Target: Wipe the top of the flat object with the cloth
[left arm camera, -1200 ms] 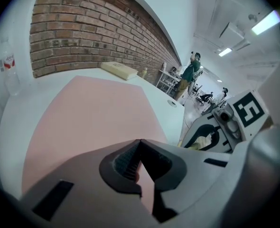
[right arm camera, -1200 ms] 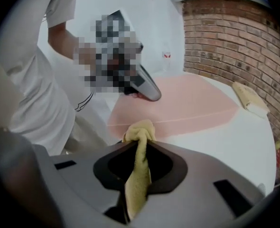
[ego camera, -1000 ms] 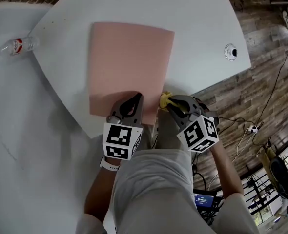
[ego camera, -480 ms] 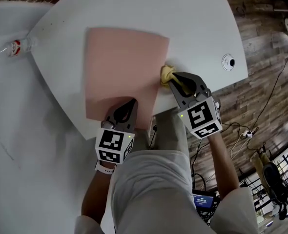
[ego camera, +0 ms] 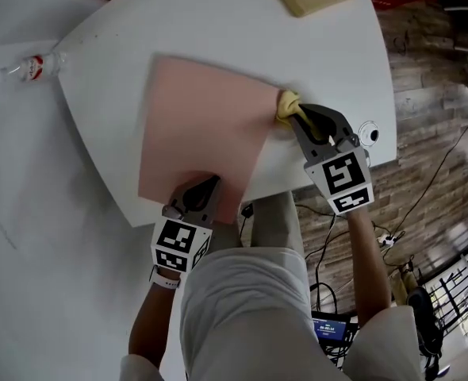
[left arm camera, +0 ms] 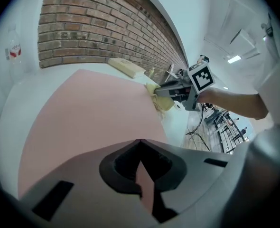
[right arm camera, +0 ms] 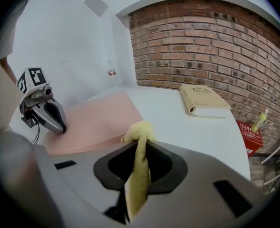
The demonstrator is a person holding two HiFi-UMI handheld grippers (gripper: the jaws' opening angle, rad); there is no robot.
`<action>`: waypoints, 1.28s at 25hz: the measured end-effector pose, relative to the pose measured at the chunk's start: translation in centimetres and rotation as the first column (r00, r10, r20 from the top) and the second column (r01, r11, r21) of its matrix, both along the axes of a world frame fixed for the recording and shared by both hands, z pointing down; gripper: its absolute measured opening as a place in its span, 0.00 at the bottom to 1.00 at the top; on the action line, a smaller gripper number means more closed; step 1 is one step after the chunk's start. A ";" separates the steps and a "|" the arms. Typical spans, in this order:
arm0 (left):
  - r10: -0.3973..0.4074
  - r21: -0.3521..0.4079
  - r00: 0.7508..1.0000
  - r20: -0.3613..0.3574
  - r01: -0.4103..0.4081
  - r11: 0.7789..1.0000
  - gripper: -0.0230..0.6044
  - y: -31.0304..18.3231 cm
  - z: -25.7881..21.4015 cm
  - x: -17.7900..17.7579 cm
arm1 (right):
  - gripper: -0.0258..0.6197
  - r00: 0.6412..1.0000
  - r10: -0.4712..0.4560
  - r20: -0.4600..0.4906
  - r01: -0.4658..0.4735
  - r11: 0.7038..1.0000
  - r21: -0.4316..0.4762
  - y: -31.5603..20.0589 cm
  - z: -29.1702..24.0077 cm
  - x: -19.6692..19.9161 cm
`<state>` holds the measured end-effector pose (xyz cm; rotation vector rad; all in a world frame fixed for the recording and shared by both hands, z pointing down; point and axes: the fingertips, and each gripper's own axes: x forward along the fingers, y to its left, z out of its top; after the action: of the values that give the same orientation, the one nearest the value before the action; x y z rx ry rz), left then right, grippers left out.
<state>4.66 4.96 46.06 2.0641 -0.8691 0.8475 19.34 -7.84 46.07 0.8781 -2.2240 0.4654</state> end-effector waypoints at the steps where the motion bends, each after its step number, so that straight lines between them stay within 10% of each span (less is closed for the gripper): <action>1: -0.005 -0.002 1.000 -0.001 0.005 1.000 0.07 -0.1 0.0 0.0 | 0.13 1.000 -0.008 -0.005 0.008 1.000 0.010 -0.7 -0.1 0.3; 11: -0.129 -0.062 0.992 -0.015 0.128 0.990 0.07 -0.3 0.2 0.2 | 0.13 0.981 -0.195 0.000 0.195 0.981 0.015 -5.3 -0.3 0.7; 21: -0.226 -0.091 0.974 0.003 0.226 0.970 0.07 -0.4 0.4 0.2 | 0.13 0.889 -0.456 0.050 0.458 0.888 -0.048 -7.1 0.1 -2.7; 32: -0.304 -0.172 0.953 0.017 0.302 0.938 0.07 -0.7 0.6 0.3 | 0.13 0.833 -0.547 0.086 0.551 0.834 -0.035 -8.3 -0.2 -8.7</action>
<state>4.97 4.26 46.67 1.7264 -1.0381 0.7158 10.62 -16.13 45.91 0.1579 -2.3810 0.2819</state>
